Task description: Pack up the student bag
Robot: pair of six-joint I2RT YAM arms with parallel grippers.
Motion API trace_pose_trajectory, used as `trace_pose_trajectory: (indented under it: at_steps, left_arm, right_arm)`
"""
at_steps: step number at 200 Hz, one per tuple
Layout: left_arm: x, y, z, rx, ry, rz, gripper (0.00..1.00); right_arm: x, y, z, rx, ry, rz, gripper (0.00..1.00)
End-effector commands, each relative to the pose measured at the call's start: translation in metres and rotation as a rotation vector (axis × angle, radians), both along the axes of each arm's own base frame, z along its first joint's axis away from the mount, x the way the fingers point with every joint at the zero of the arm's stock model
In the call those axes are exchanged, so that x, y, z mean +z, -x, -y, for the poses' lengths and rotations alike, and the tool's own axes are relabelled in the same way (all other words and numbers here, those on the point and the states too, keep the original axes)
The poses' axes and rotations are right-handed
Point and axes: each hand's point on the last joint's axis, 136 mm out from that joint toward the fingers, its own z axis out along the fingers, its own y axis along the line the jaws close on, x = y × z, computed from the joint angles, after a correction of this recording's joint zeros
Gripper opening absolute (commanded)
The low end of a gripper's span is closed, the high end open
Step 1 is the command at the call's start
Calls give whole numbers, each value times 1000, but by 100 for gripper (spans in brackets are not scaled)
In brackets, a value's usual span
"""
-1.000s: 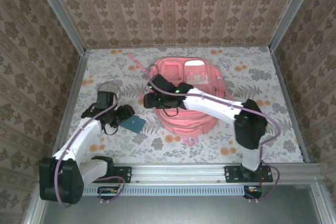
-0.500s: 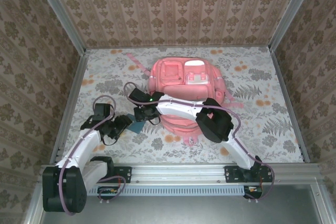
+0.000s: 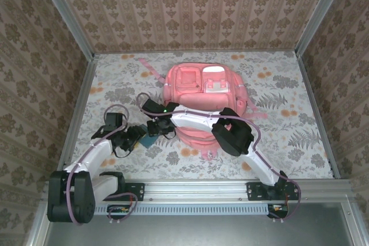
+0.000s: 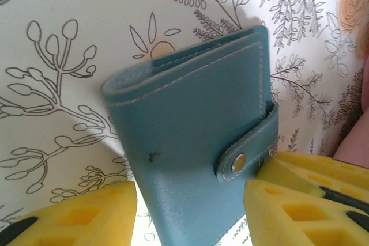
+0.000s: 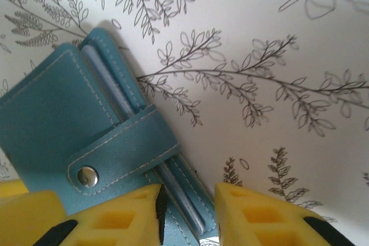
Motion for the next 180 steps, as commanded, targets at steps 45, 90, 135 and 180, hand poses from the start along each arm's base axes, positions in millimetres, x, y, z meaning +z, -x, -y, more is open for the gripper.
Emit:
trace_pose_trajectory:
  at_steps: [45,90,135,180]
  left_arm:
    - [5,-10,8,-33,45,46,37]
    - [12,-13,7,-68,23,74,7]
    - [40,-20,2,-93,-32,152,0]
    - [80,-28,9,-129,-13,246,0]
  right_arm:
    - [-23,16,3,-27,-4,-111,29]
    - [15,7,3,-21,-40,-57,35]
    - [116,-4,32,6,-65,146,56]
    - [150,-18,126,65,134,297,71]
